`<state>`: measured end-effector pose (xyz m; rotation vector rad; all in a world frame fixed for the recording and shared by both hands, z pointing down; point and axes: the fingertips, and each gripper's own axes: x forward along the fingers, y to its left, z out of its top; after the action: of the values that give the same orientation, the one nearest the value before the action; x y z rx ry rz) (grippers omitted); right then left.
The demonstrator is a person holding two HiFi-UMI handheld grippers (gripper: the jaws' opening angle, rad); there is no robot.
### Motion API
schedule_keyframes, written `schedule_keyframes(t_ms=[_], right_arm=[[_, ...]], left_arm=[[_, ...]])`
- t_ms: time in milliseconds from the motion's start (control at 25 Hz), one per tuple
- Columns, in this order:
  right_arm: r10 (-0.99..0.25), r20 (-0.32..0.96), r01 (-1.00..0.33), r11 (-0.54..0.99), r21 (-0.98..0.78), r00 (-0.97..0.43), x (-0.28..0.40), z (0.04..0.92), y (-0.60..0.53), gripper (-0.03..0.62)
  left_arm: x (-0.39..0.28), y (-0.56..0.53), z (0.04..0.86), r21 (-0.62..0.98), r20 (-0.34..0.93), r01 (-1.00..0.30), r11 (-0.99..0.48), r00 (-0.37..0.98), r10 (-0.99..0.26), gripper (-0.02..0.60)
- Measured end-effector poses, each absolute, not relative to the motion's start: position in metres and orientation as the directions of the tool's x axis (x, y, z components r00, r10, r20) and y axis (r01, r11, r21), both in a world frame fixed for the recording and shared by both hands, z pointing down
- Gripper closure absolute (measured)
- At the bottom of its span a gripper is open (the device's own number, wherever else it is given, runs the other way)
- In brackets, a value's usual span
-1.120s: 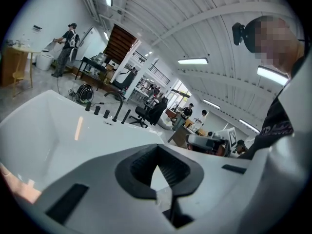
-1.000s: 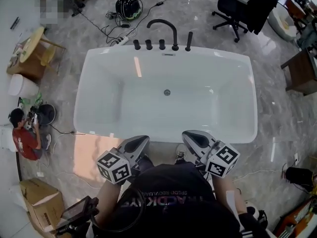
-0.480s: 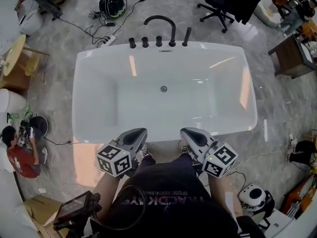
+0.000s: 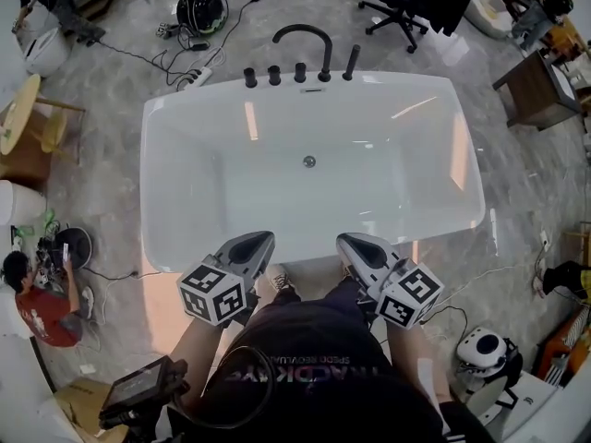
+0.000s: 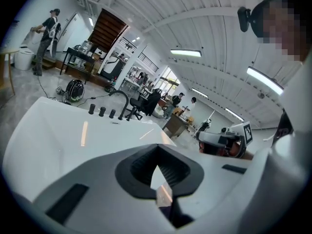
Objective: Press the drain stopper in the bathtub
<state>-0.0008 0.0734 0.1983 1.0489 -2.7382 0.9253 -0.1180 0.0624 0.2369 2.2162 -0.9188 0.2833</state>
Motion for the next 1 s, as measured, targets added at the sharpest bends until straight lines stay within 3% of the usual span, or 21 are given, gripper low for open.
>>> schedule_keyframes(t_ms=[480, 1000], right_arm=[[-0.556, 0.276, -0.613, 0.629, -0.477, -0.785, 0.031, 0.197, 0.057, 0.58], [-0.461, 0.279, -0.537, 0.676, -0.505, -0.842, 0.093, 0.227, 0.002, 0.58]], left_arm=[[-0.095, 0.054, 0.246, 0.537, 0.439, -0.719, -0.442, 0.685, -0.581, 0.574], [-0.04, 0.047, 0.279, 0.544, 0.529, -0.778, -0.314, 0.608, -0.591, 0.574]])
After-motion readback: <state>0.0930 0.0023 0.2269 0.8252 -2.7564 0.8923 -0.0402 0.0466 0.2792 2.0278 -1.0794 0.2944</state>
